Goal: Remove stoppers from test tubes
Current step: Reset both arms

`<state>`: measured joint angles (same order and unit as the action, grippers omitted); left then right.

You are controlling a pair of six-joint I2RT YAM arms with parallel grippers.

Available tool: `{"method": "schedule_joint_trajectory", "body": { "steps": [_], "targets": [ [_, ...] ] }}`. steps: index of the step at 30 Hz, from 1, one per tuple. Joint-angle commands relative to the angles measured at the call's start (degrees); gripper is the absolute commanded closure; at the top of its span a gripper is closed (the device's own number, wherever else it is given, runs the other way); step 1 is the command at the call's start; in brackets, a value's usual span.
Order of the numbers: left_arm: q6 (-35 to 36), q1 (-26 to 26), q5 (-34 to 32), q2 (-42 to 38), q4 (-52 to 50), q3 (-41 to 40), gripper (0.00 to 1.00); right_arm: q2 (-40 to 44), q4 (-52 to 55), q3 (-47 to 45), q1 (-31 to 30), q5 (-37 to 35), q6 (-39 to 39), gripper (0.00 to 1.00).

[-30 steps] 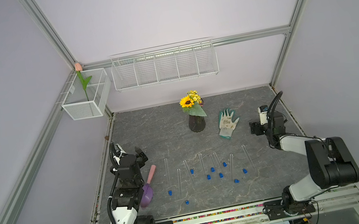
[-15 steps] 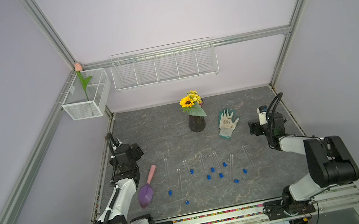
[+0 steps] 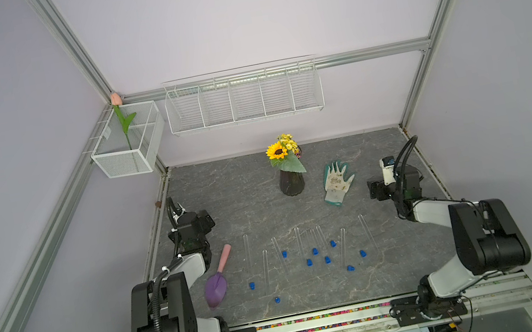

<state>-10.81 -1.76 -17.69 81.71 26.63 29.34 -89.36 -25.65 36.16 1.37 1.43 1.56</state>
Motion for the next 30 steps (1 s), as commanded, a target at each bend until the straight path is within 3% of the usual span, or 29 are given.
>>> {"method": "schedule_joint_trajectory", "body": {
  "steps": [1,6,10,19,30],
  "targets": [
    [0.8,0.3,0.5,0.6,2.9,0.6,0.0,-1.8,3.6,3.1,0.0,1.9,1.6,0.11],
    [3.5,0.2,6.2,-1.3,13.4,-6.2,0.0,-3.5,7.1,5.8,-0.4,3.4,2.9,0.11],
    [3.8,0.2,7.4,1.7,21.6,-9.3,0.0,-3.3,7.0,5.5,-0.6,3.2,3.1,0.11],
    [6.2,1.0,9.4,4.2,19.1,-6.2,0.01,-2.6,5.7,4.4,-0.6,3.9,3.3,0.11],
    [6.4,1.1,9.1,4.2,19.3,-6.3,0.01,5.1,-13.3,-9.9,0.0,6.4,3.4,0.11]
  ]
}}
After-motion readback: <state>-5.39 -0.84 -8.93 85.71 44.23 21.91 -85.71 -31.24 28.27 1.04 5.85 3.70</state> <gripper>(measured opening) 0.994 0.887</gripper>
